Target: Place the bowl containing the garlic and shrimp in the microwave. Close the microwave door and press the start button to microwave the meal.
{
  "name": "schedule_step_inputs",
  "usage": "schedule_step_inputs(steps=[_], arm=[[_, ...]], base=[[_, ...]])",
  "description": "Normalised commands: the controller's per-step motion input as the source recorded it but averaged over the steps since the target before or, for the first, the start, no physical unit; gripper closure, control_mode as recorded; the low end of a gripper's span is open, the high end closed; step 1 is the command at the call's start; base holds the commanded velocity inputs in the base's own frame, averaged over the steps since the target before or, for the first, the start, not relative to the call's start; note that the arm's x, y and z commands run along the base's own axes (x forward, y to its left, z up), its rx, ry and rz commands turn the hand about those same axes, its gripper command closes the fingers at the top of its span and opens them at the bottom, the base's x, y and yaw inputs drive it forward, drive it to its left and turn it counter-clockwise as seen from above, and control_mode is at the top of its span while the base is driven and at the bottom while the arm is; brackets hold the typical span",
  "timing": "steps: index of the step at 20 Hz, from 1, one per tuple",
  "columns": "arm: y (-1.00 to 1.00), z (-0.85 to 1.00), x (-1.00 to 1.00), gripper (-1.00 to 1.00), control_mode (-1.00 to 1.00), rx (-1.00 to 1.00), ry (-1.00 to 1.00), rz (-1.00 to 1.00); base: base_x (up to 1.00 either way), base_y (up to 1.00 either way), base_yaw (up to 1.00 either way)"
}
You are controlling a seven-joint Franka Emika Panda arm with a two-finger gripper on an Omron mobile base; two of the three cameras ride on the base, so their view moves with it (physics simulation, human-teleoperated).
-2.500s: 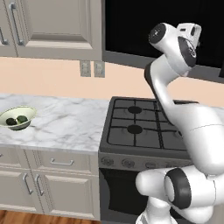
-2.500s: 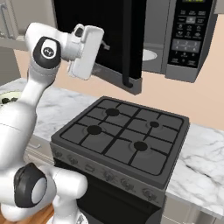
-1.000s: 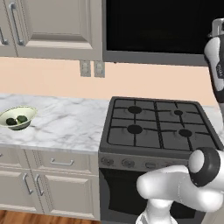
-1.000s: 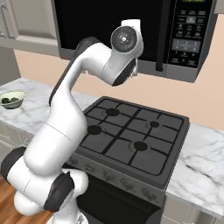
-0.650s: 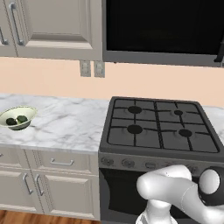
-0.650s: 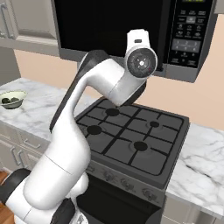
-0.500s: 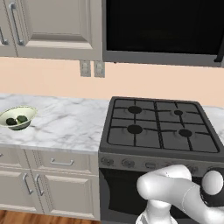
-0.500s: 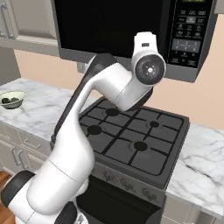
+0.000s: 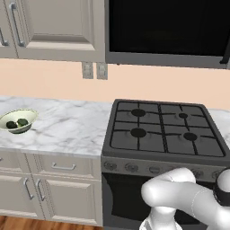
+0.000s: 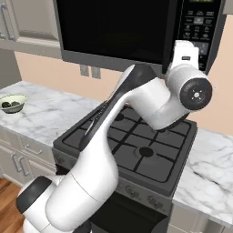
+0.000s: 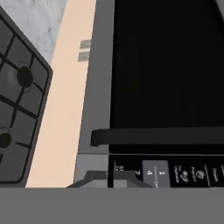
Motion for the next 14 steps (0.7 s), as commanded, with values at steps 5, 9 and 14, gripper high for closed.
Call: schedule_step_inputs(steps=[5, 9, 14], arm=[[-0.56, 0.00, 0.05, 1.00, -1.00, 0.15, -0.02, 0.00], [-0.39, -0.07, 0.20, 1.00, -1.00, 0.12, 0.00, 0.00], [-0.08, -0.25, 0.26, 1.00, -1.00, 0.05, 0.00, 0.00]], base=[[0.00, 0.00, 0.00], [0.00, 0.00, 0.00], [0.00, 0.00, 0.00]])
